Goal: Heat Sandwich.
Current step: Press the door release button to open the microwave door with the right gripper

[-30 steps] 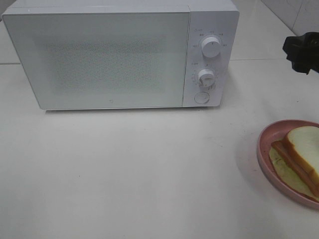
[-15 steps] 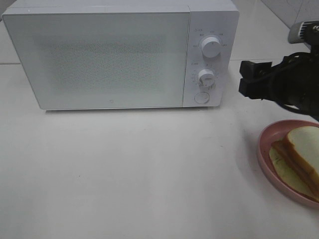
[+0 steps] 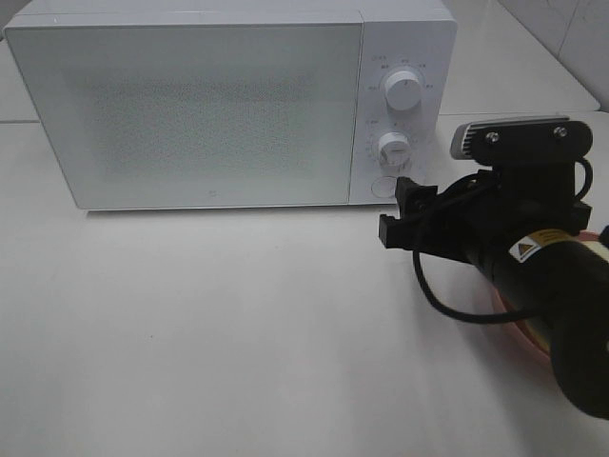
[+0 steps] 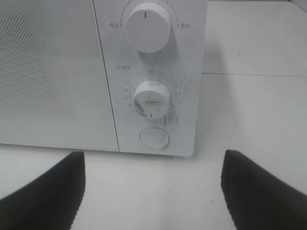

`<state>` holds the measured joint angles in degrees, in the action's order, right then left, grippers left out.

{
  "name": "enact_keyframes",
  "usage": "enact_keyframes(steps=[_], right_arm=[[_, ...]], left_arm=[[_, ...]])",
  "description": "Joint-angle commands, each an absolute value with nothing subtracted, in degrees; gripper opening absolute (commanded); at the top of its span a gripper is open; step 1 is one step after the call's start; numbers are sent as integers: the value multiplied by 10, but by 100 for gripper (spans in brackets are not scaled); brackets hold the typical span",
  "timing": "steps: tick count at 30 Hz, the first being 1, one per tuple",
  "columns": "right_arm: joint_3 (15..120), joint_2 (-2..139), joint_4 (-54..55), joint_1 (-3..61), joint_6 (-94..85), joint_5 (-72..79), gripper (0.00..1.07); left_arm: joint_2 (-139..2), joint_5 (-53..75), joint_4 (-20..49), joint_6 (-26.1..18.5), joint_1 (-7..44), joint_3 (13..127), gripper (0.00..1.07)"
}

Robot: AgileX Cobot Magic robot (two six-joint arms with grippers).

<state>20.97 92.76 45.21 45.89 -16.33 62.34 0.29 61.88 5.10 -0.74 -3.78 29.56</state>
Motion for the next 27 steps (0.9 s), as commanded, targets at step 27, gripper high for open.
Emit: enact_keyframes(steps=[27], right_arm=[[210, 949, 545, 541, 201, 663, 75]], left_arm=[[18, 612, 54, -7, -39, 295, 98]])
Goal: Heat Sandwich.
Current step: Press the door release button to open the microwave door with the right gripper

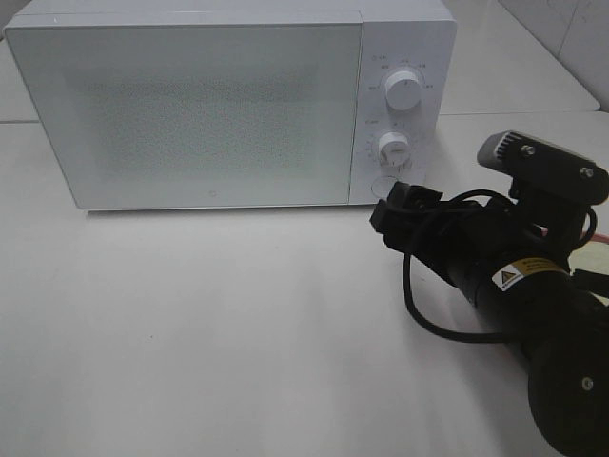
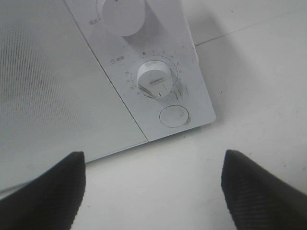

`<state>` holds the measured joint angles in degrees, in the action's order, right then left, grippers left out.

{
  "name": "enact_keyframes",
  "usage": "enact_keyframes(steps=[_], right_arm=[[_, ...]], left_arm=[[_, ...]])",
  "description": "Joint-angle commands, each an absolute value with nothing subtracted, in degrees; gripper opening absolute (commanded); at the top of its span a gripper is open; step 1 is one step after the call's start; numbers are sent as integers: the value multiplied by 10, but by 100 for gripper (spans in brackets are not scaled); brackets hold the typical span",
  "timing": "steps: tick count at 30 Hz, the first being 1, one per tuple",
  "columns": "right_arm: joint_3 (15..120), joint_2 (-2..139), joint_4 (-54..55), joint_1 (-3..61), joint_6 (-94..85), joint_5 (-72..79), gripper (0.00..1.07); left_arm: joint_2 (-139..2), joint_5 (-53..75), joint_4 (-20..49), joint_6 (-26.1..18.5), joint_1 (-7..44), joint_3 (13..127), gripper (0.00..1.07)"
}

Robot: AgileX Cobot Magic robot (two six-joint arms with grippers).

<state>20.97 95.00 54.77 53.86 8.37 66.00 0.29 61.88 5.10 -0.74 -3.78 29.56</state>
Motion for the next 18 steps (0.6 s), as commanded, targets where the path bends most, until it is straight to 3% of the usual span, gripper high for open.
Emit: enact_keyframes(steps=[1, 6, 10, 15, 16, 18], right_arm=[[210, 949, 545, 541, 249, 663, 75], [210, 949, 545, 541, 461, 663, 74], [210, 949, 545, 541, 598, 663, 65], [210, 950, 545, 541, 707, 663, 43], [210, 951, 546, 541, 728, 662, 31], [210, 951, 546, 541, 736, 662, 17]], left_arm=[[18, 612, 54, -7, -39, 295, 98], [18, 612, 54, -7, -39, 295, 98], [18, 612, 54, -7, -39, 295, 98], [18, 612, 54, -7, -39, 295, 98], [18, 612, 54, -7, -39, 295, 98], [18, 612, 54, -7, -39, 295, 98]])
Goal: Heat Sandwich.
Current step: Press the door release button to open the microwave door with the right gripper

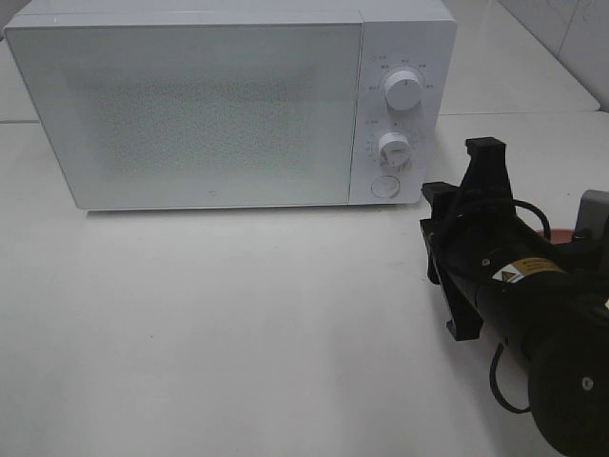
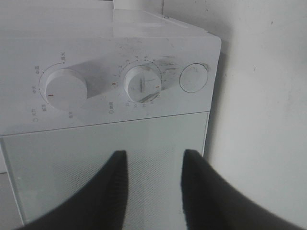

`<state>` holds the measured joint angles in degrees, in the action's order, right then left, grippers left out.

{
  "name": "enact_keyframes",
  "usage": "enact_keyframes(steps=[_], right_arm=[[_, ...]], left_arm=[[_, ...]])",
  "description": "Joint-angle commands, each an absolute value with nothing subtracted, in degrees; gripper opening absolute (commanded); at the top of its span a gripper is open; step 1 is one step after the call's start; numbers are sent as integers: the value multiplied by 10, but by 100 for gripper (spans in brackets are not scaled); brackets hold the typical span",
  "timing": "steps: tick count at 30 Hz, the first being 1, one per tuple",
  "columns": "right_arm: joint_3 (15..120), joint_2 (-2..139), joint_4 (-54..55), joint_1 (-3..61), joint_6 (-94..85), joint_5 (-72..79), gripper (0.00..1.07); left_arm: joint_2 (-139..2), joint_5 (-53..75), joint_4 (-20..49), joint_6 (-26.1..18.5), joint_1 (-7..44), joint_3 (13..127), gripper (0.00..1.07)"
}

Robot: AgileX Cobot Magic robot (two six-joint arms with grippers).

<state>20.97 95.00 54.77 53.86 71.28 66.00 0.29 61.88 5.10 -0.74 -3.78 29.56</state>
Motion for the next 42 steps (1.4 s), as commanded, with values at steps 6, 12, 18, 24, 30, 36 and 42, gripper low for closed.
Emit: enact_keyframes(steps=[6, 12, 18, 24, 30, 36, 42], right_arm=[[210, 951, 546, 541, 736, 658, 0], [210, 951, 545, 541, 736, 623, 0], [218, 968, 545, 539, 736, 602, 0], [245, 999, 540, 539, 735, 601, 0], [273, 1021, 499, 500, 735, 575, 0], [304, 1045, 460, 460, 736, 553, 0], [345, 1079, 410, 407, 738, 527, 0]], left_arm=[[18, 612, 54, -7, -39, 295, 98], [18, 612, 54, -7, -39, 295, 98], [18, 612, 54, -7, -39, 295, 98], [18, 612, 54, -7, -39, 295, 98], [18, 612, 54, -7, -39, 295, 98], [18, 612, 54, -7, -39, 295, 98], [18, 612, 54, -7, -39, 295, 98]])
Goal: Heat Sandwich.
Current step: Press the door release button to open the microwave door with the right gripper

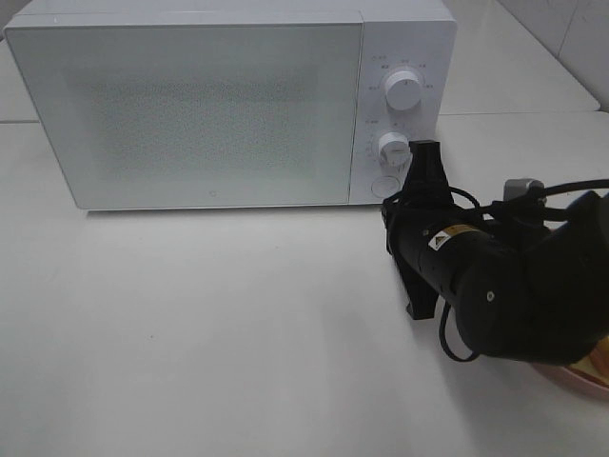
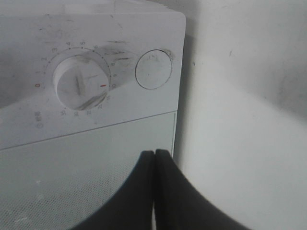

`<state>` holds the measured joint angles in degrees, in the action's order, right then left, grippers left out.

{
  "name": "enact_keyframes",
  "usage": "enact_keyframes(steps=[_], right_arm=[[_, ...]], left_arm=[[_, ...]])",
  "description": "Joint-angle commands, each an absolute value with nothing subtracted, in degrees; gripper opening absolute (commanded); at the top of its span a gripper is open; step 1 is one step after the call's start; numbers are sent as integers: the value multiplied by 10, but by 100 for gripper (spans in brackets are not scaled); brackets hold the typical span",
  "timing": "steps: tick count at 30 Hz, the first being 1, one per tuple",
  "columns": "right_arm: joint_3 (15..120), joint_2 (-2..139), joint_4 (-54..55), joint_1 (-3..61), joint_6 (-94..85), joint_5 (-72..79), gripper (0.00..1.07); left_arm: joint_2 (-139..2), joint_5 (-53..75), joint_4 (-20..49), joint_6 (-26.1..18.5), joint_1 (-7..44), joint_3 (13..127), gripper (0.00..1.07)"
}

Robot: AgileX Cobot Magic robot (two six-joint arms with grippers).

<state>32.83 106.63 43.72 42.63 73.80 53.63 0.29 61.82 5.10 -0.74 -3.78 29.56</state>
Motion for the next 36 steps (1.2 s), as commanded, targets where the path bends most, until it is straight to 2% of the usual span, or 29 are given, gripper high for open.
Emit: enact_keyframes(steps=[1, 14, 36], right_arm=[[345, 1079, 410, 407, 738, 527, 0], [431, 1155, 358, 335, 742, 501, 0], [510, 1223, 365, 313, 743, 486, 0]], left_arm=[[18, 612, 54, -7, -39, 295, 98], [18, 612, 54, -7, -39, 295, 98], [18, 612, 54, -7, -39, 295, 98]])
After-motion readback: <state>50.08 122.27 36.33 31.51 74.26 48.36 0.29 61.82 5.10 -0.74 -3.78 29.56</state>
